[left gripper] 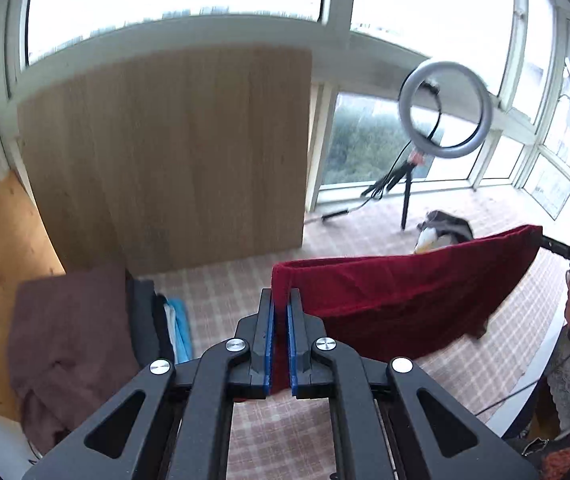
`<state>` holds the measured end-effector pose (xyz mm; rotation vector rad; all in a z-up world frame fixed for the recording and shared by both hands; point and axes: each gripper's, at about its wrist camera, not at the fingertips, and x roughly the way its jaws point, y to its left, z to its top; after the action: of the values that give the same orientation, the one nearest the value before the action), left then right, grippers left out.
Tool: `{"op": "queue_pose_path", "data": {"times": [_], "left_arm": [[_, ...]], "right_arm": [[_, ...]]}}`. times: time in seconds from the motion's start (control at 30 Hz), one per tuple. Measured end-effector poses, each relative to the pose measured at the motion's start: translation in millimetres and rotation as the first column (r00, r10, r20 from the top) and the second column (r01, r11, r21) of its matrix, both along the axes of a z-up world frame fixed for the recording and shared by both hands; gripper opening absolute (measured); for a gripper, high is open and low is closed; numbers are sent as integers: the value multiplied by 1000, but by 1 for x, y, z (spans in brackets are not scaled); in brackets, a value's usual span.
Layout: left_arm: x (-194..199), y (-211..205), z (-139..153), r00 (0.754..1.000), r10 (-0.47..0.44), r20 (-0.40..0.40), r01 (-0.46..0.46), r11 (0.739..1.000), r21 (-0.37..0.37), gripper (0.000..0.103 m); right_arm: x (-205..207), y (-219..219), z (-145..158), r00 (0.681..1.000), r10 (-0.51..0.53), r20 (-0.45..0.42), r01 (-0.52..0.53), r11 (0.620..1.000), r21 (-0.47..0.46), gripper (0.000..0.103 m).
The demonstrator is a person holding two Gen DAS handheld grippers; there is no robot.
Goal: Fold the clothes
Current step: 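Lift the sweater with both grippers and lay it flat on the mat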
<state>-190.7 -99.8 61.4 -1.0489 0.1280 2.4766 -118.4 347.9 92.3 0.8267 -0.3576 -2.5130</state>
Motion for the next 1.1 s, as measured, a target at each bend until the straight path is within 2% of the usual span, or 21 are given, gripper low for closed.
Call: {"op": "queue_pose_path", "data": {"times": [0.1, 0.17, 0.3, 0.4, 0.5, 0.63, 0.73, 0.87, 1.0, 1.03, 1.1], "left_arm": [[16, -11, 38, 997, -2, -80, 2, 1000, 8, 5], [27, -14, 42, 995, 6, -95, -7, 1000, -4, 5], [38, -20, 41, 998, 9, -64, -8, 1000, 23, 5], [35, -21, 33, 999, 15, -29, -14, 1000, 23, 5], [11, -13, 4, 999, 1, 49, -2, 1000, 8, 5], [-34, 6, -63, 982, 12, 188, -6, 1000, -29, 5], [-74, 21, -130, 948, 47, 315, -31, 998, -55, 5], [-111, 39, -198, 910, 102, 402, -70, 993, -94, 5], [-122, 43, -206, 894, 88, 440, -79, 996, -38, 5], [-121, 41, -195, 900, 77, 430, -70, 997, -31, 5], [-120, 38, -159, 927, 47, 373, -47, 999, -10, 5]], "right_arm": [[21, -5, 24, 998, 6, -58, -5, 1000, 14, 9], [37, -7, 28, 998, 21, -66, -20, 1000, 3, 9], [52, -10, 29, 998, 37, -55, -38, 999, -13, 9], [46, -8, 20, 999, 37, -24, -37, 999, -33, 9], [27, -5, 0, 999, 25, 34, -24, 999, -43, 9], [-34, -4, -67, 982, -20, 186, 23, 1000, -10, 9], [-83, -2, -135, 941, -67, 331, 64, 998, 18, 9], [-128, -10, -202, 888, -104, 448, 77, 994, 79, 9], [-144, -12, -211, 883, -98, 459, 69, 994, 80, 9], [-145, -10, -205, 886, -90, 455, 71, 996, 59, 8], [-142, -5, -179, 904, -72, 422, 73, 997, 14, 8]]}}
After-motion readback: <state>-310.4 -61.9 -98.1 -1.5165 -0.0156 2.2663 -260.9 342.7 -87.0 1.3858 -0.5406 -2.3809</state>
